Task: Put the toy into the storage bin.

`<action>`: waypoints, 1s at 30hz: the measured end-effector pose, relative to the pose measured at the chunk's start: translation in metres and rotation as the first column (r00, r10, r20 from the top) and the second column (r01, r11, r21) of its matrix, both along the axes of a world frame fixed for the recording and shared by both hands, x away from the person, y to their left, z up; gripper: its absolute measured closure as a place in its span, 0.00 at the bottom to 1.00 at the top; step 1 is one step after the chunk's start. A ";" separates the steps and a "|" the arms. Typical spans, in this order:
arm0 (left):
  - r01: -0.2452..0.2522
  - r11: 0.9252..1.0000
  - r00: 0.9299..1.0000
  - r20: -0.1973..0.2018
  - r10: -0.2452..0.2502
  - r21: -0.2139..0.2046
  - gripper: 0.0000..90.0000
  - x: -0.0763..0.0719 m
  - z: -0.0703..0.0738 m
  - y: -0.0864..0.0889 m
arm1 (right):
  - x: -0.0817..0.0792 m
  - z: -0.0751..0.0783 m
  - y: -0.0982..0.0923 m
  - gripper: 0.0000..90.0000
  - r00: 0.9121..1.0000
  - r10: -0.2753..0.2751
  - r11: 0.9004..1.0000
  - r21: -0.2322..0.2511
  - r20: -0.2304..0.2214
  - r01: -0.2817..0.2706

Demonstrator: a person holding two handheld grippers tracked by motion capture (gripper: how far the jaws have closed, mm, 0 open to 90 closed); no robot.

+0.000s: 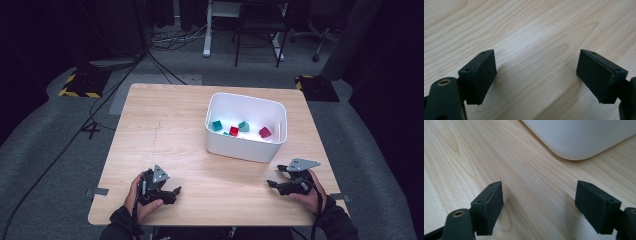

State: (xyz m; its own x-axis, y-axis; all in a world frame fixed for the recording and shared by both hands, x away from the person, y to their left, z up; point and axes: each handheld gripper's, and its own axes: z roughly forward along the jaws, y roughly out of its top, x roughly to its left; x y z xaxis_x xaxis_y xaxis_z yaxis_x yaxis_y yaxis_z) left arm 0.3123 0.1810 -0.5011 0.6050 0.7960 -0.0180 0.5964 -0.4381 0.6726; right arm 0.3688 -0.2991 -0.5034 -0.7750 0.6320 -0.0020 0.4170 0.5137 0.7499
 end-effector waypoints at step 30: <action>-0.019 1.000 1.000 0.002 0.019 -0.012 0.16 -0.010 -0.002 0.008 | -0.003 0.000 -0.001 0.25 1.000 -0.015 1.000 -0.006 0.004 0.015</action>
